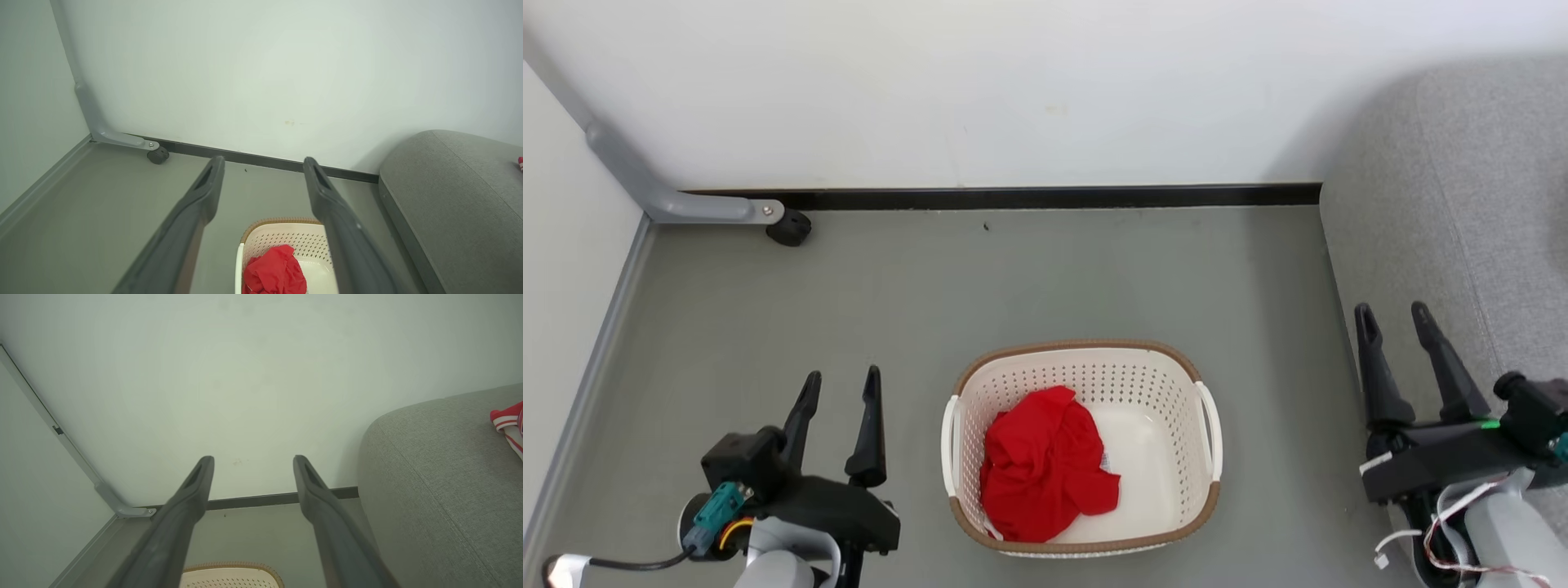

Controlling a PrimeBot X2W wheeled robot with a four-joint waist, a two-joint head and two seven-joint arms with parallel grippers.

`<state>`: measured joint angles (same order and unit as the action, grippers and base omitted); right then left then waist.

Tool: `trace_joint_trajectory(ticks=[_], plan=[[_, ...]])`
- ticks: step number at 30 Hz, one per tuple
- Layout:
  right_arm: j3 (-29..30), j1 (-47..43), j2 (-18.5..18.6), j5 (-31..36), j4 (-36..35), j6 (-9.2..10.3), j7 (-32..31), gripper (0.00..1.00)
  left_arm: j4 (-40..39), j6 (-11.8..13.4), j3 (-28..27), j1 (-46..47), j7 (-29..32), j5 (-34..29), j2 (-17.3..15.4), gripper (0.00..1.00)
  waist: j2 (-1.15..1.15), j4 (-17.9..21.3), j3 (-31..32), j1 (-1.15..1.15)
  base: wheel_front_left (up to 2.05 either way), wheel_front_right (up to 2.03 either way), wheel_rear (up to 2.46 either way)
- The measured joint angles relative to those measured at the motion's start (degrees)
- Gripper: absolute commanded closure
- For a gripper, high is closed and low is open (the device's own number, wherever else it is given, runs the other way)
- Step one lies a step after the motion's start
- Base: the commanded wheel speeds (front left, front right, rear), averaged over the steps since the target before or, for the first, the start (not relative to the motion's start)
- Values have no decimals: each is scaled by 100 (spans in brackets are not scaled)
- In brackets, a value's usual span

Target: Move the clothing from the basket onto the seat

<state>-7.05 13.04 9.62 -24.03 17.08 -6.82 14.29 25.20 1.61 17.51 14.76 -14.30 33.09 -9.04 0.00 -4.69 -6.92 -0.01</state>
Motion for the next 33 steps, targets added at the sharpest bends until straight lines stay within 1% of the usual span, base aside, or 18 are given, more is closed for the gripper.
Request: trace_joint_trajectory(ticks=[2, 6, 7, 10, 12, 15, 17, 21, 29, 33], plan=[[-15, -110, -57, 43, -68, 18, 0, 0, -86, 60, -103, -109, 0, -78, -19, 0, 0, 0, 51, 0, 0, 0, 0], [12, -249, -81, 97, -199, 42, 0, 0, -212, 97, -193, -214, 0, -159, -27, 0, 0, 34, 96, 1, 0, 0, 0], [20, -281, -82, 130, -209, 87, 0, 0, -244, 115, -232, -235, 0, -188, -18, 0, 0, 41, 103, 1, 0, 0, 0], [16, -340, -90, 199, -236, 123, 0, 0, -289, 162, -433, -331, 0, -210, -46, 0, 0, 68, 148, 1, 0, 0, 0], [25, -404, -94, 241, -301, 137, 0, 0, -354, 199, -492, -449, 0, -271, -65, 0, 0, 89, 183, 1, 0, 0, 0], [78, -561, -98, 256, -390, 231, 0, 0, -452, 201, -531, -567, 0, -404, -51, 0, 0, 110, 222, 1, 0, 0, 0], [86, -600, -102, 291, -392, 234, 0, 0, -478, 244, -581, -596, 0, -488, -51, 0, -1, 115, 261, 1, 0, 0, 0], [63, -670, -122, 326, -411, 236, 0, 0, -527, 245, -649, -742, 0, -565, -53, 0, -1, 132, 356, 1, 0, 0, 0], [73, -859, -236, 359, -504, 381, 0, 0, -605, 249, -677, -948, 0, -779, -8, 0, -1, 175, 531, 0, 0, 0, 0], [104, -900, -244, 378, -475, 386, -1, 0, -589, 242, -675, -948, 0, -818, 31, 0, -1, 181, 587, 1, 0, 0, 0]])
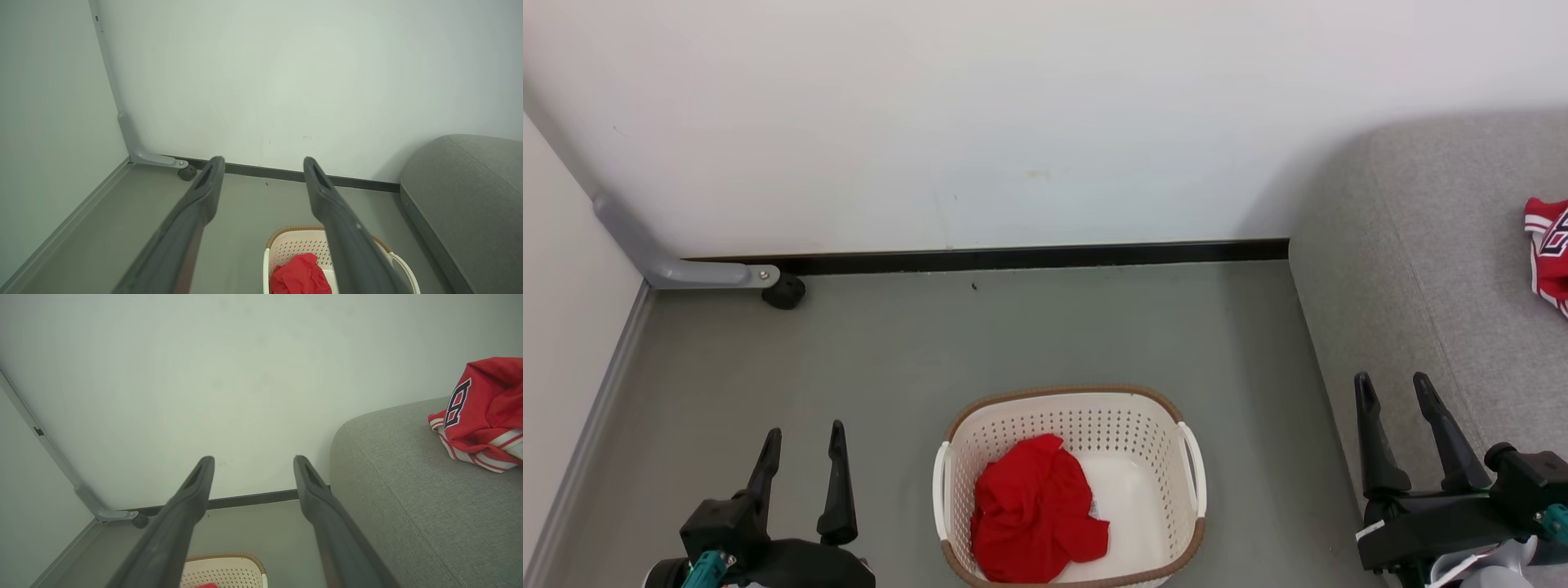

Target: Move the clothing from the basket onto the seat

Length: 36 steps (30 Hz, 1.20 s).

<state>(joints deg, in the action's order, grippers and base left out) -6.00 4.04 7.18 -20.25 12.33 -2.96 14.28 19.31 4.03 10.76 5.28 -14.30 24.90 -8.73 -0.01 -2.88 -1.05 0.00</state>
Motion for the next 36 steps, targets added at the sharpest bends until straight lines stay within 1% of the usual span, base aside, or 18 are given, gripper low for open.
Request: trace_joint_trajectory(ticks=[5, 6, 20, 21, 25, 34, 36], plan=[[-2, -99, -1, 31, -35, 3, 1, 0, -33, -1, -37, -108, 0, -49, 16, 0, 0, 1, 115, 0, 0, 0, 0], [-2, -127, -1, 49, -45, 29, 0, 0, -33, -1, -48, -140, 0, -74, 19, 0, 0, 2, 124, 0, 0, 0, 0], [8, -155, -7, 165, -141, 94, 1, 0, -76, -13, -165, -229, 0, -186, 124, 0, 0, -17, 169, 0, 0, 0, 0], [7, -158, -9, 165, -144, 94, 0, 0, -81, -53, -169, -229, 0, -191, 137, 0, 0, -16, 169, 0, 0, 0, 0], [3, -160, -23, 165, -164, 94, 0, 0, -96, -60, -190, -230, 0, -267, 165, 0, 1, -12, 164, 0, 0, 0, 0], [16, -171, -34, 166, -250, 93, 1, 0, -134, -160, -182, -271, 0, -348, 232, 0, 0, 7, 107, 0, 0, 0, 0], [19, -170, -34, 174, -297, 94, 1, 0, -153, -229, -151, -324, 0, -350, 261, 0, 0, 12, 51, 0, 0, 0, 0]])
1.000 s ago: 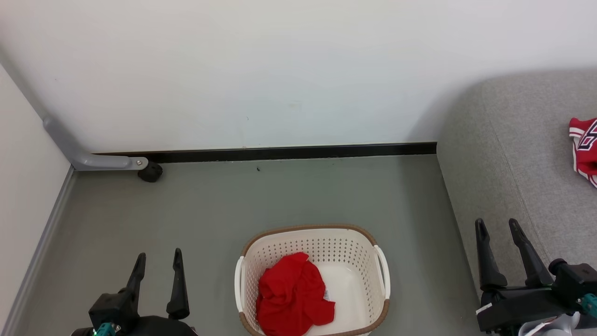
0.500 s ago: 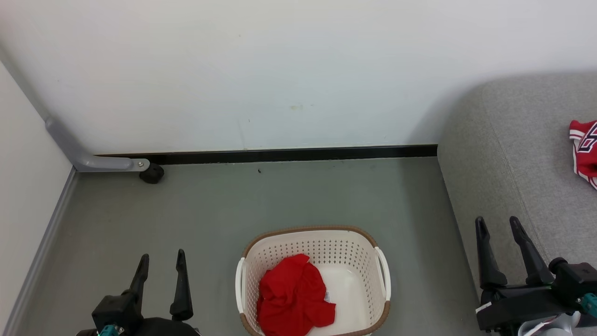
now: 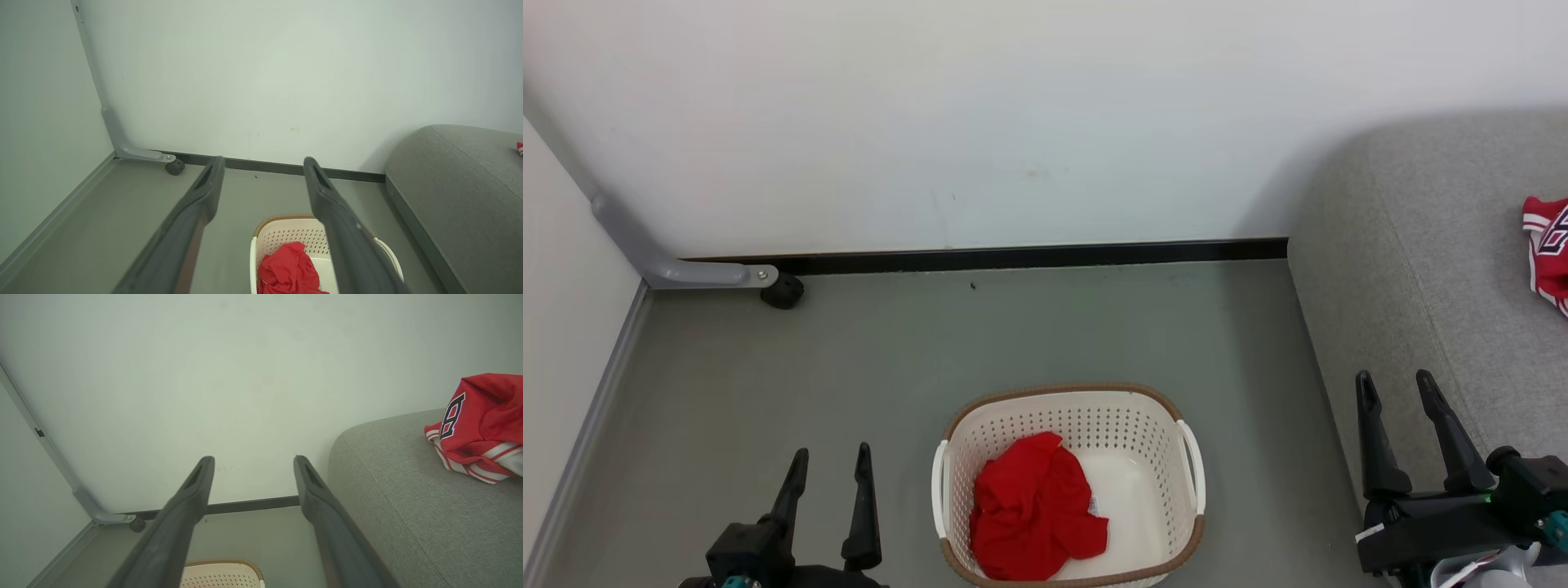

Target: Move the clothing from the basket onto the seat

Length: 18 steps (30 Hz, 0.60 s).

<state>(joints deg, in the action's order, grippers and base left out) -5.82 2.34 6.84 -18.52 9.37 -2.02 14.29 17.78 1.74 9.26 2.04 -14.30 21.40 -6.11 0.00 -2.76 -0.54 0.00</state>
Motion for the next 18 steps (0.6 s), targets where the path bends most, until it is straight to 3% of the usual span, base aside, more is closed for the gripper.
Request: trace_joint_trajectory(ticks=[18], plan=[[90, 580, 23, 75, -355, 0, 0, 0, 188, -433, 611, 321, 0, -89, 249, 0, 0, 51, -975, 2, 0, 0, 0]])
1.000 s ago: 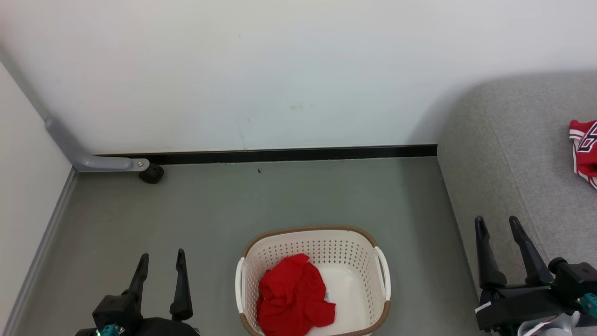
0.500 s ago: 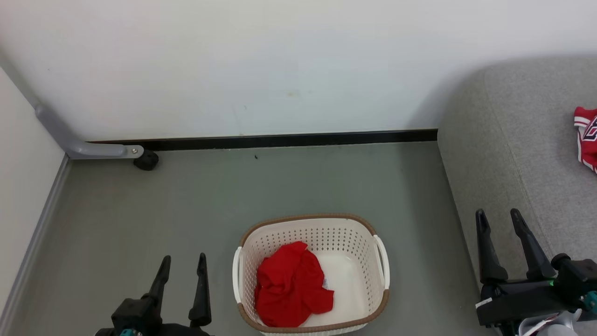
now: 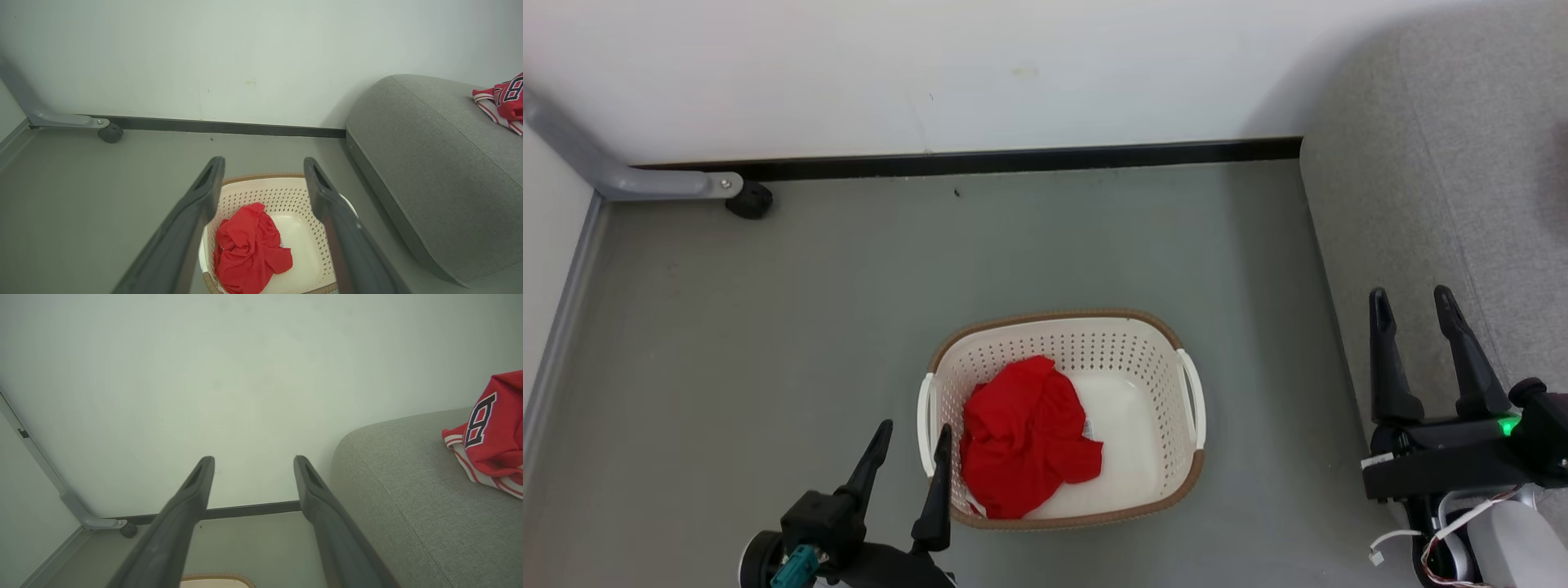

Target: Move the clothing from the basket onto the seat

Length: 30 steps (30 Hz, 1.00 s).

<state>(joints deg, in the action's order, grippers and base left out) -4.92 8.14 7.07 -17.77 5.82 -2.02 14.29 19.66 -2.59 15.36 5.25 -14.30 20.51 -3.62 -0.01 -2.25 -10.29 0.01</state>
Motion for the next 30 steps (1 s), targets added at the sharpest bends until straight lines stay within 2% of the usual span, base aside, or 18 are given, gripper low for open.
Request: trace_joint_trajectory(ticks=[15, 30], plan=[[-44, 1045, 49, 77, -381, 0, 2, 0, 503, -187, 411, 1047, 0, -2, 82, 0, 0, 97, -1209, 0, 0, 0, 0], [26, 1820, 70, 78, -698, -1, 42, 0, 1243, -257, 625, 2540, 124, -21, 110, 0, 0, 434, -2418, 0, 0, 0, 0]])
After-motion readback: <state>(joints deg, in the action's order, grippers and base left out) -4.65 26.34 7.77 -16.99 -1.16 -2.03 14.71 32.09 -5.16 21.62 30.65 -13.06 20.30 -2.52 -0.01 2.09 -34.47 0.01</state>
